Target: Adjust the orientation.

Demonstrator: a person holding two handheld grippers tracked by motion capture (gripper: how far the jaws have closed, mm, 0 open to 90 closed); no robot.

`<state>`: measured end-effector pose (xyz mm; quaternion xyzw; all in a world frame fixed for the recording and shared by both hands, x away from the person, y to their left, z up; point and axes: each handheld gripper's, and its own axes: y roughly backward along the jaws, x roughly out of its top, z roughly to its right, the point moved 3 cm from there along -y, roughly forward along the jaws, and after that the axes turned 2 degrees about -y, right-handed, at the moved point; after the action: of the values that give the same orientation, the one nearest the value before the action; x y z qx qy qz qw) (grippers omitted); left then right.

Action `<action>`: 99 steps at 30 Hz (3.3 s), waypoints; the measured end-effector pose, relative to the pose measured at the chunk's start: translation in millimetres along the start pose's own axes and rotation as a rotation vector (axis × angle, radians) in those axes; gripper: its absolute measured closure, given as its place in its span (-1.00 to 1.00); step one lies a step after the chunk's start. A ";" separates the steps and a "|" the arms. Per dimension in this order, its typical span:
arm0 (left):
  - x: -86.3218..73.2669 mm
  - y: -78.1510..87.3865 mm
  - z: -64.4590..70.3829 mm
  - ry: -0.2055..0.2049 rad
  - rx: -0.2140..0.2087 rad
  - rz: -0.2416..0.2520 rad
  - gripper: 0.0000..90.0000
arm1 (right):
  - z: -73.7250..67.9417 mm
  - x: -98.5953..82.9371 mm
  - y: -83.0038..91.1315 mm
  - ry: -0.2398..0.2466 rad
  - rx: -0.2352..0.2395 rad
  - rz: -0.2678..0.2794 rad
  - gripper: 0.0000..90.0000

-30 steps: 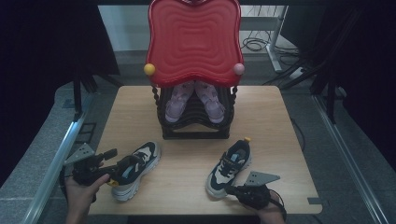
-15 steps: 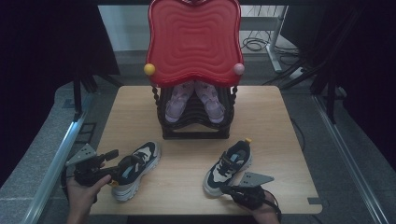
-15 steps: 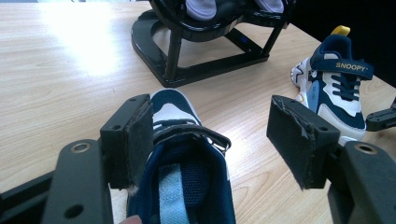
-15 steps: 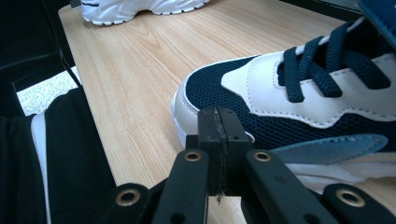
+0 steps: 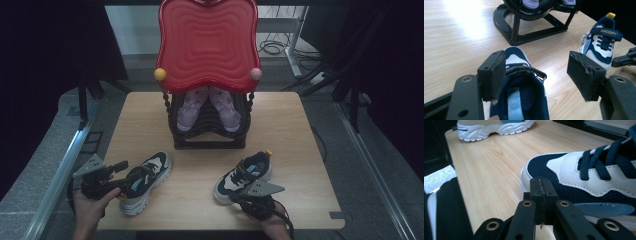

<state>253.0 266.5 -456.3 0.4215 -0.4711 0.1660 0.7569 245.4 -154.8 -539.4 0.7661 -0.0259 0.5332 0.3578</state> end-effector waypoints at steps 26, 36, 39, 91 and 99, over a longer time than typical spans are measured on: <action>-1.1 1.7 -1.7 0.004 0.005 0.001 -0.29 | 0.7 25.8 -48.0 -0.010 -0.109 0.019 1.00; -1.6 0.3 -1.3 0.003 0.005 -0.003 -0.30 | 2.5 30.8 -64.0 -0.005 -0.152 0.004 1.00; -1.8 0.4 -1.7 0.003 0.005 -0.004 -0.29 | 2.7 32.8 -67.5 -0.006 -0.163 0.003 1.00; -3.4 -3.3 -2.0 0.002 -0.005 -0.013 -0.29 | 137.3 42.8 75.4 -0.205 -0.257 0.275 1.00; -3.9 -3.8 -2.6 0.005 -0.006 -0.015 -0.29 | 144.6 31.9 65.0 -0.220 -0.244 0.217 1.00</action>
<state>255.1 266.9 -462.0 0.4222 -0.4667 0.1598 0.7605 347.2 -275.4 -504.2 0.7633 -0.2116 0.4747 0.3837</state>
